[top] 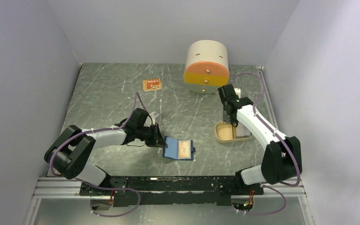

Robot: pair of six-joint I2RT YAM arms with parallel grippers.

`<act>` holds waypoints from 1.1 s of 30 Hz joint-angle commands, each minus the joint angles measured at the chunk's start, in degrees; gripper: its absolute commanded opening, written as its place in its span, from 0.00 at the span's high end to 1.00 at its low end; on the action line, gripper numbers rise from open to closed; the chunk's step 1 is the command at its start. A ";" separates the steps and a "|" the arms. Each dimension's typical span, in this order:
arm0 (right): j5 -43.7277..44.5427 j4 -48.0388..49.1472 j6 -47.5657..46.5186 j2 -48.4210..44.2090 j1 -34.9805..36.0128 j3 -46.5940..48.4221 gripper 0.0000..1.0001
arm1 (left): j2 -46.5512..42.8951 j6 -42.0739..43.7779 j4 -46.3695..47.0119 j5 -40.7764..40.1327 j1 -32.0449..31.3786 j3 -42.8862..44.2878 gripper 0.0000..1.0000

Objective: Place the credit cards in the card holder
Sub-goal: Pick up the credit card from the storage box, then insert the credit card into the card holder.

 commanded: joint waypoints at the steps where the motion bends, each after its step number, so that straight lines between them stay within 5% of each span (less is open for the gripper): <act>1: -9.71 -1.07 0.98 -5.46 0.69 0.84 1.00 | -0.75 -1.90 0.91 -1.50 0.25 -0.74 0.91; 7: -22.08 3.43 2.53 -11.28 1.00 -1.20 1.00 | -2.75 -6.68 5.49 -1.90 0.44 -2.57 0.91; 16: -41.18 26.11 14.61 -19.14 7.07 -15.07 1.00 | -1.26 -9.38 7.66 -6.16 0.40 -4.88 0.91; 22: -42.61 43.89 24.50 -18.91 16.41 -24.21 1.00 | -2.15 -9.98 7.36 -8.18 0.40 -6.64 0.77; 33: -43.23 62.50 30.83 -13.27 20.86 -35.38 1.00 | -3.91 -9.55 7.14 -8.07 0.43 -7.95 0.75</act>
